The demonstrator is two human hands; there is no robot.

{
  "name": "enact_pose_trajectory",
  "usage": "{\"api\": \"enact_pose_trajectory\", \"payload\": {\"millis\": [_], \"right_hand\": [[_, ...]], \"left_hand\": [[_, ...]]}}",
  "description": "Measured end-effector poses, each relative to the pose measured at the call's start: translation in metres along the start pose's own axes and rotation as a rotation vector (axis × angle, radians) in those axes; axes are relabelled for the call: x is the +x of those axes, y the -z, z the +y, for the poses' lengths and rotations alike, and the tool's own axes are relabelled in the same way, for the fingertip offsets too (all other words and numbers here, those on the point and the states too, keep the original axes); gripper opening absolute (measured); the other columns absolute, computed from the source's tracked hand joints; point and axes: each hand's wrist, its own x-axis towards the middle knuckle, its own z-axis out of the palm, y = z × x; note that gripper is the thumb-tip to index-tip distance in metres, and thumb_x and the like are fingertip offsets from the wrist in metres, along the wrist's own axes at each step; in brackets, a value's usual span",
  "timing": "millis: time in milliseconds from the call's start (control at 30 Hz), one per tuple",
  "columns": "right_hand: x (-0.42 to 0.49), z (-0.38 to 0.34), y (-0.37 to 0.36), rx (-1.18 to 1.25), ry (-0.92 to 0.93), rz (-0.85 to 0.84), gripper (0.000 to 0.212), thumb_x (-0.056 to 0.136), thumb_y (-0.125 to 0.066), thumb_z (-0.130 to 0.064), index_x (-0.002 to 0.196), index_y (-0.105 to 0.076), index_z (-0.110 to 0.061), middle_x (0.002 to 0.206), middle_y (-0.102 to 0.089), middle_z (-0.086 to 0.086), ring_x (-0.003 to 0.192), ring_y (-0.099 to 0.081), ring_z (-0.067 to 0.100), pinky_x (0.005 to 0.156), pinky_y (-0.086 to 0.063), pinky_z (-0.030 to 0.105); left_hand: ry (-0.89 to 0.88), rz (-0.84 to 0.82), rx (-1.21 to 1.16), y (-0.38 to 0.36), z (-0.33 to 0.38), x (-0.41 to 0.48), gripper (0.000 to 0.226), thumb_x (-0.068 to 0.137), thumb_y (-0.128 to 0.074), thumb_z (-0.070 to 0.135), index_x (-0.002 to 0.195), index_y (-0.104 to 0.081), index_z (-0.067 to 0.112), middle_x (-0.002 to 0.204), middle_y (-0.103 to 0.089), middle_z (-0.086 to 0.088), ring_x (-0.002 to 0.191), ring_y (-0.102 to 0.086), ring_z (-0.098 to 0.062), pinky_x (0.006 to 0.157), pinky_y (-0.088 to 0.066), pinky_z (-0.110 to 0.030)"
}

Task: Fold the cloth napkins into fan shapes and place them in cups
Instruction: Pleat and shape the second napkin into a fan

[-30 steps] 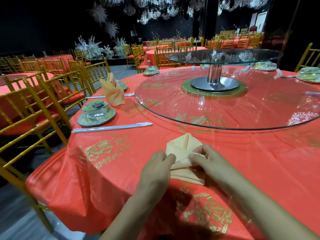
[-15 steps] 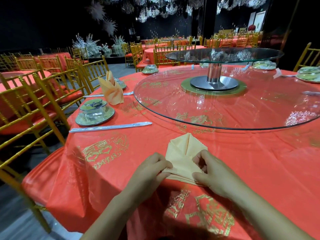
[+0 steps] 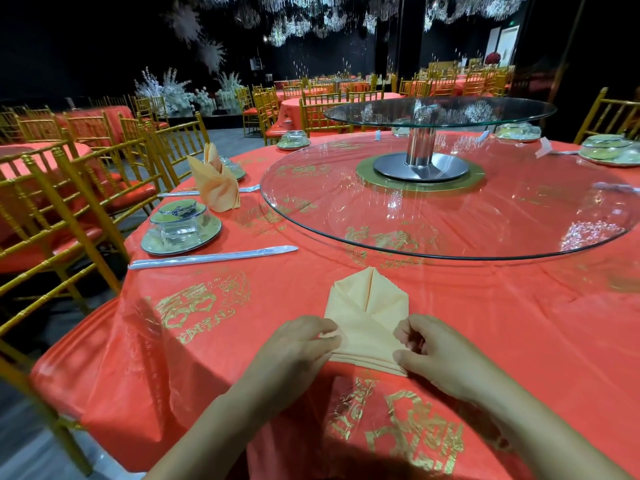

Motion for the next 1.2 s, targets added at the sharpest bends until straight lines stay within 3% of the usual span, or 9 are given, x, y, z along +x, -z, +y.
{"api": "enact_pose_trajectory", "payload": {"millis": [167, 300, 400, 500, 667, 733, 867, 1033, 1200], "right_hand": [[0.002, -0.004, 0.004, -0.087, -0.009, -0.044, 0.023, 0.080, -0.062, -0.023, 0.072, -0.041, -0.028, 0.074, -0.050, -0.011, 0.066, -0.042, 0.005, 0.066, -0.038, 0.028], [-0.001, -0.006, 0.002, -0.119, 0.021, -0.024, 0.028, 0.080, -0.060, -0.023, 0.071, -0.035, -0.031, 0.074, -0.049, -0.011, 0.072, -0.045, 0.009, 0.069, -0.040, 0.029], [-0.002, -0.008, 0.001, -0.219, 0.038, -0.023, 0.033, 0.083, -0.058, -0.028, 0.070, -0.028, -0.033, 0.076, -0.044, -0.012, 0.080, -0.044, 0.015, 0.070, -0.036, 0.030], [0.000, -0.010, 0.001, -0.292, 0.051, -0.029, 0.034, 0.085, -0.057, -0.032, 0.068, -0.027, -0.033, 0.082, -0.044, -0.011, 0.085, -0.042, 0.016, 0.071, -0.034, 0.029], [0.008, -0.002, 0.023, 0.151, 0.013, -0.198, 0.013, 0.083, -0.066, -0.024, 0.083, -0.054, -0.024, 0.071, -0.051, -0.010, 0.062, -0.044, 0.004, 0.063, -0.037, 0.026], [0.017, -0.001, 0.032, 0.247, 0.020, -0.126, 0.011, 0.088, -0.060, -0.018, 0.099, -0.060, -0.019, 0.075, -0.054, -0.006, 0.065, -0.048, 0.006, 0.064, -0.041, 0.024], [0.038, -0.006, 0.022, -0.258, 0.116, -0.094, 0.046, 0.088, -0.055, -0.018, 0.133, -0.046, -0.025, 0.085, -0.049, -0.010, 0.082, -0.044, 0.012, 0.071, -0.037, 0.021], [0.045, -0.009, 0.017, -0.447, 0.124, -0.137, 0.034, 0.083, -0.054, -0.019, 0.117, -0.054, -0.023, 0.093, -0.053, -0.004, 0.095, -0.054, 0.020, 0.080, -0.044, 0.034], [0.038, -0.009, 0.015, -0.428, 0.173, -0.056, 0.024, 0.082, -0.055, -0.018, 0.105, -0.047, -0.021, 0.102, -0.056, 0.001, 0.095, -0.053, 0.024, 0.076, -0.041, 0.035]], "left_hand": [[-0.038, -0.094, 0.051, 0.012, -0.001, 0.006, 0.027, 0.087, -0.047, 0.031, 0.086, -0.069, 0.016, 0.097, -0.071, 0.001, 0.089, -0.064, -0.016, 0.073, -0.044, -0.028], [0.039, -0.384, 0.201, 0.021, 0.009, 0.040, 0.045, 0.093, -0.031, 0.043, 0.092, -0.064, 0.013, 0.110, -0.062, -0.004, 0.105, -0.053, -0.024, 0.080, -0.031, -0.032], [0.041, -0.450, -0.129, 0.018, 0.021, 0.065, 0.037, 0.089, -0.041, 0.028, 0.113, -0.060, 0.009, 0.128, -0.050, -0.007, 0.116, -0.047, -0.023, 0.095, -0.037, -0.034], [0.056, -0.525, -0.203, 0.006, 0.025, 0.072, 0.037, 0.091, -0.047, 0.009, 0.127, -0.051, 0.013, 0.120, -0.047, -0.007, 0.104, -0.049, -0.020, 0.088, -0.036, -0.027], [0.199, -0.363, -0.476, -0.005, 0.016, 0.059, 0.016, 0.084, -0.054, 0.007, 0.099, -0.058, 0.005, 0.092, -0.041, 0.010, 0.070, -0.041, 0.004, 0.069, -0.031, -0.009], [0.298, -0.302, -0.655, -0.006, 0.013, 0.052, 0.011, 0.076, -0.053, 0.011, 0.086, -0.054, 0.016, 0.089, -0.041, 0.012, 0.066, -0.042, 0.006, 0.067, -0.034, -0.007], [0.459, -0.317, -0.962, -0.001, 0.008, 0.050, 0.016, 0.073, -0.053, 0.007, 0.080, -0.052, 0.021, 0.088, -0.041, 0.004, 0.061, -0.035, -0.004, 0.054, -0.030, -0.013], [0.532, -0.336, -1.130, -0.004, 0.002, 0.051, 0.025, 0.069, -0.051, -0.003, 0.081, -0.055, 0.019, 0.092, -0.056, 0.000, 0.076, -0.047, -0.016, 0.068, -0.036, -0.028], [0.609, -0.337, -1.304, -0.001, 0.000, 0.055, 0.018, 0.071, -0.052, 0.002, 0.087, -0.054, 0.010, 0.097, -0.066, 0.008, 0.067, -0.056, -0.005, 0.062, -0.045, -0.015]]}}
